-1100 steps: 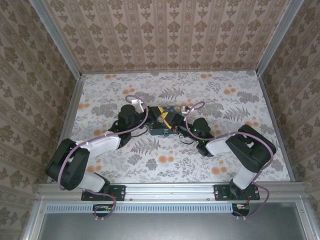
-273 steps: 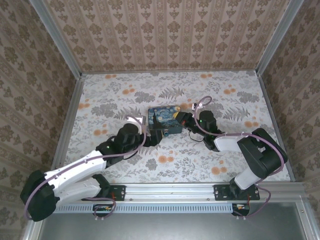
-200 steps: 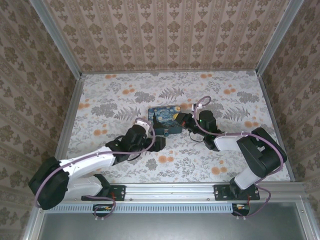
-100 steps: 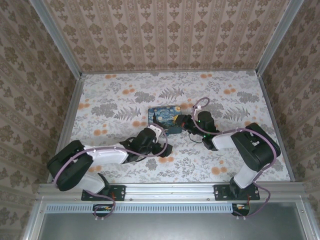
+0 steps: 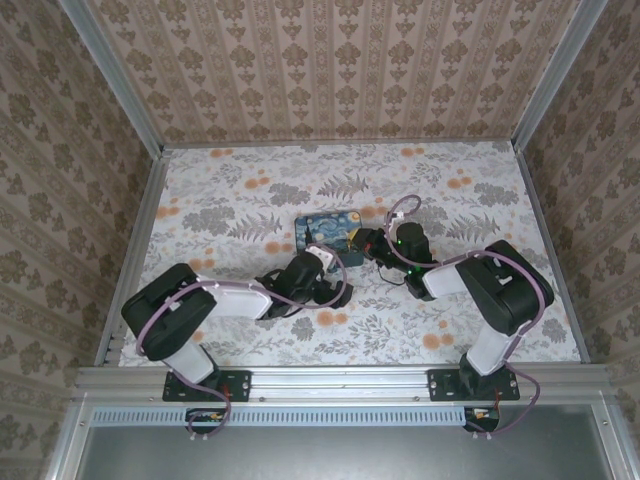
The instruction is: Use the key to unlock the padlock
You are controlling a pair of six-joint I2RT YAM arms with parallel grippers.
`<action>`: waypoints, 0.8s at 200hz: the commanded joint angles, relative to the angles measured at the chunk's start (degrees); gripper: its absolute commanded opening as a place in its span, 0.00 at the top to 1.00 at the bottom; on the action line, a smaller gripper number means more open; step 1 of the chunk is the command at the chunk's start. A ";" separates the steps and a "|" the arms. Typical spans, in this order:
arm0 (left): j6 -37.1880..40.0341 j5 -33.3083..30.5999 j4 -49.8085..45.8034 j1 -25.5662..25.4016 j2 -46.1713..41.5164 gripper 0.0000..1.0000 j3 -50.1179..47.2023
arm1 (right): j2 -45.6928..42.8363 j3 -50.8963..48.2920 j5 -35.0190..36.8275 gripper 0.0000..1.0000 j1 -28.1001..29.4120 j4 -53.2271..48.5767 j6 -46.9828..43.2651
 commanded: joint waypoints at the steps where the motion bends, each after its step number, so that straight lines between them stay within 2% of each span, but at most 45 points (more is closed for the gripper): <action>1: 0.87 1.05 2.70 0.45 1.61 0.02 2.09 | 2.21 -0.11 -1.35 1.00 -0.42 4.03 1.92; 39: 1.03 1.12 6.51 0.68 4.22 0.02 2.30 | 3.79 -0.38 -1.44 1.00 -0.43 5.80 3.01; 94: 0.68 -2.31 14.05 0.63 6.91 0.02 0.91 | 4.04 -0.65 -1.29 1.00 -0.60 5.55 3.18; 160: 1.09 -6.34 14.44 0.63 6.11 0.03 -0.18 | 3.60 -1.02 -0.91 1.00 -0.69 5.63 3.47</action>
